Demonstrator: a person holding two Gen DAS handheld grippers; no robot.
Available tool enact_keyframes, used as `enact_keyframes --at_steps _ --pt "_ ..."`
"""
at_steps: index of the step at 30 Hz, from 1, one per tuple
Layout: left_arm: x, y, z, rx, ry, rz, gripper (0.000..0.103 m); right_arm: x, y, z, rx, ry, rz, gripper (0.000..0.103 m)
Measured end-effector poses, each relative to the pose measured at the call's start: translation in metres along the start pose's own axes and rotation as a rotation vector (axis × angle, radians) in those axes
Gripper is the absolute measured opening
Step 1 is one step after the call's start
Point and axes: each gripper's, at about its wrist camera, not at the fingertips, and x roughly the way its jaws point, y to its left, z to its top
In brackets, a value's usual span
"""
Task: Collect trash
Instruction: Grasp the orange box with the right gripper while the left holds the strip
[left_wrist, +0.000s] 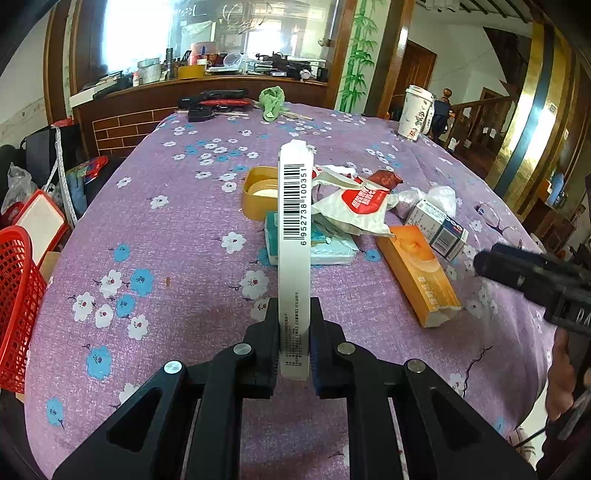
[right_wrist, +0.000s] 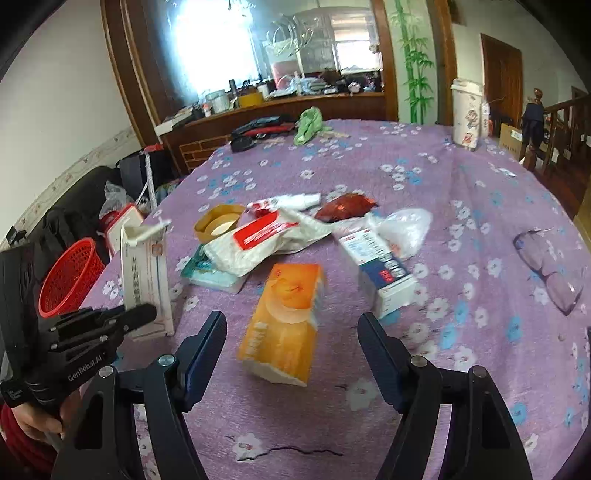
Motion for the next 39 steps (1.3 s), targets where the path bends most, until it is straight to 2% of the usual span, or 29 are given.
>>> enact_keyframes --at_steps 5,10,11,12,16,20,24,27,34,39 --pt "-0.005 0.010 0.001 -0.021 -0.014 0.009 0.013 0.027 0.020 -0.004 -0.052 0.052 -0.035 0.078" --pt "-0.010 0.017 0.001 -0.034 -0.024 0.018 0.013 0.047 0.027 -0.005 -0.094 0.085 -0.114 0.076" --pt "-0.010 0.018 0.001 -0.035 -0.026 0.018 0.013 0.050 0.025 -0.005 -0.087 0.098 -0.113 0.063" --pt "-0.010 0.019 0.001 -0.034 -0.027 0.018 0.013 0.053 0.021 -0.006 -0.069 0.114 -0.109 0.056" --pt "-0.010 0.019 0.000 -0.034 -0.030 0.020 0.013 0.046 0.011 -0.008 -0.030 0.091 -0.091 0.055" --pt "-0.012 0.016 0.001 -0.028 -0.038 0.024 0.013 0.024 0.008 -0.007 0.008 0.027 -0.039 0.051" --pt "-0.013 0.013 0.002 -0.024 -0.046 0.031 0.013 0.001 0.015 -0.005 -0.009 -0.062 -0.015 0.051" --pt "-0.015 0.010 0.001 -0.011 -0.052 0.041 0.013 -0.002 0.019 -0.005 -0.018 -0.070 -0.005 0.051" --pt "-0.015 0.007 -0.001 -0.003 -0.049 0.060 0.013 0.013 0.018 -0.017 -0.017 0.017 0.005 0.051" --pt "-0.016 0.008 -0.002 -0.003 -0.047 0.062 0.013 0.023 0.016 -0.021 -0.028 0.089 -0.018 0.051"
